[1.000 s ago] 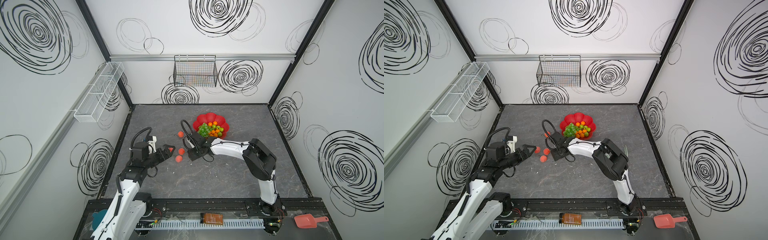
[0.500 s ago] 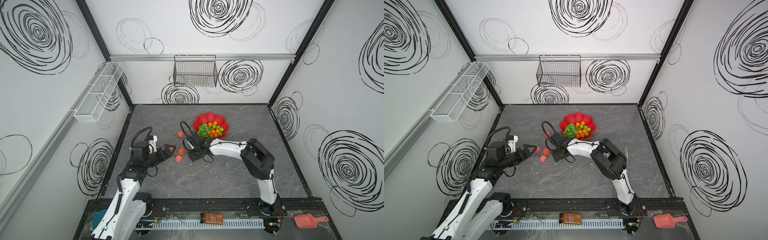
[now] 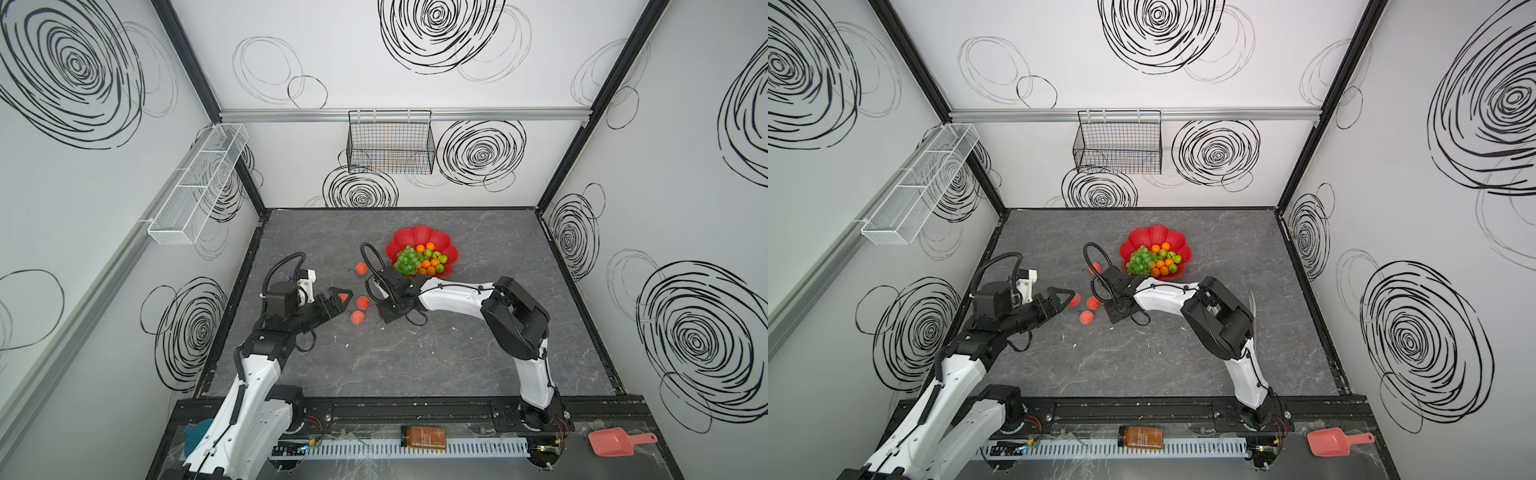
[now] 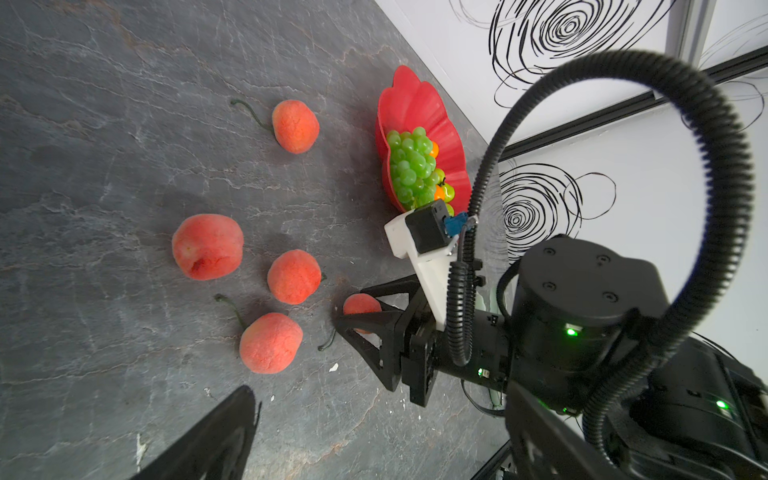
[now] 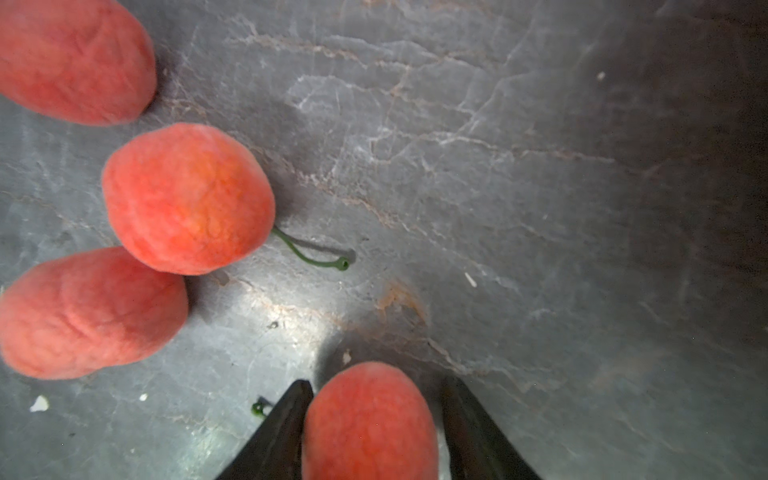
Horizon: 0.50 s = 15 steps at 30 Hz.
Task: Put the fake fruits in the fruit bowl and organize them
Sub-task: 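Lower the open right gripper around a small peach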
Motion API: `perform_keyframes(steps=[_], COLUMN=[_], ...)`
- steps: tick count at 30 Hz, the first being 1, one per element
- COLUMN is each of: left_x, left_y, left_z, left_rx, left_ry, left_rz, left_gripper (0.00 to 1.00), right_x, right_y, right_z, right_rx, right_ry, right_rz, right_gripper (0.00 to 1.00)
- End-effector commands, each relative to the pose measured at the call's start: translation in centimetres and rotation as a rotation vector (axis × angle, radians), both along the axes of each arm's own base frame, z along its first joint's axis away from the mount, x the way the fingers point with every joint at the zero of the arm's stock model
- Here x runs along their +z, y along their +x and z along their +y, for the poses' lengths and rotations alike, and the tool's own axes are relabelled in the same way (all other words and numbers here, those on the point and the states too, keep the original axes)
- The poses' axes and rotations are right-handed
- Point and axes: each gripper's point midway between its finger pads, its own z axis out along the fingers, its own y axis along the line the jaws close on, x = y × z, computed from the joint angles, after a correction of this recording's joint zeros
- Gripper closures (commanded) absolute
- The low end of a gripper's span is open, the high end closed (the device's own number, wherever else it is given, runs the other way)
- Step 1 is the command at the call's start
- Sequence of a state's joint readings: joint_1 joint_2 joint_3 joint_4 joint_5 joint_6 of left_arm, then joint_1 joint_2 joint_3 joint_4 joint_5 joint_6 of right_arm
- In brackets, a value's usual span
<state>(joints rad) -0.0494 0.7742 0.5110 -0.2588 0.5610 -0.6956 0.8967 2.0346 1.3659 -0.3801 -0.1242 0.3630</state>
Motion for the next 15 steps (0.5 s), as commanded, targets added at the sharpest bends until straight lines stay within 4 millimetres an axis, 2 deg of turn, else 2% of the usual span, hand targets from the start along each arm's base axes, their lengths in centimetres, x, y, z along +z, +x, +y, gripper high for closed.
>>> perform_keyframes(steps=[1, 10, 15], left_x=[1.1, 1.3, 1.7], left_y=[0.6, 0.7, 0.9], left_z=[-0.2, -0.8, -2.0], left_rx=[-0.018, -0.034, -0.065], left_ry=[-0.003, -0.006, 0.008], left_rz=[-0.064, -0.076, -0.095], left_gripper=[0.04, 0.04, 0.04], right_x=[0.8, 1.9, 3.5], right_y=[-0.4, -0.6, -0.6], right_z=[-0.4, -1.2, -2.0], right_rx=[-0.007, -0.026, -0.039], right_ry=[0.01, 0.068, 0.122], right_rz=[-0.008, -0.006, -0.016], right_gripper=[0.46, 0.48, 0.48])
